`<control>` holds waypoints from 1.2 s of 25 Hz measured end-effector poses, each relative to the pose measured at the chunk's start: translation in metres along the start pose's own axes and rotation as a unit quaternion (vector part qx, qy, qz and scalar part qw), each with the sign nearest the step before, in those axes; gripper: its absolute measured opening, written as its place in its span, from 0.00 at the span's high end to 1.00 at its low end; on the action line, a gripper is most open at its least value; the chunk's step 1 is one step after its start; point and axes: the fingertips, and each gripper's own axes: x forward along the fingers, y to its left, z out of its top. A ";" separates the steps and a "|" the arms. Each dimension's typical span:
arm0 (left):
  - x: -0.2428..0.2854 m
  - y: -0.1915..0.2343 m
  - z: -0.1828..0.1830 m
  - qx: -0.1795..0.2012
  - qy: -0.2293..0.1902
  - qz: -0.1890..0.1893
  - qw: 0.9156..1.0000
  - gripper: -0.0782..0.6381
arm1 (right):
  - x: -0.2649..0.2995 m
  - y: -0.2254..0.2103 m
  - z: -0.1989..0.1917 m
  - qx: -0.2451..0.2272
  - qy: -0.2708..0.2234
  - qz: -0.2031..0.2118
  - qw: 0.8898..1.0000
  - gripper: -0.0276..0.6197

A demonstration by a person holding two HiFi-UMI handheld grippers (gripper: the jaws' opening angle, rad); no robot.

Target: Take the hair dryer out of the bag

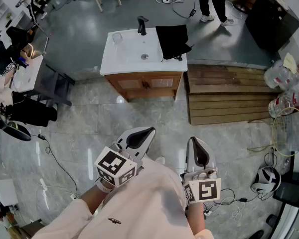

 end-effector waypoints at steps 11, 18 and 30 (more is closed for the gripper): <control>-0.055 0.034 -0.010 0.001 -0.013 0.048 0.999 0.88 | 0.010 0.062 -0.011 -0.013 0.024 0.023 0.999 0.94; -0.092 0.072 -0.011 0.005 -0.016 0.045 0.999 0.88 | 0.030 0.103 -0.019 0.007 0.033 0.003 0.999 0.94; -0.160 0.161 -0.023 -0.002 0.000 0.016 1.000 0.88 | 0.099 0.180 -0.023 0.009 0.038 -0.029 0.999 0.94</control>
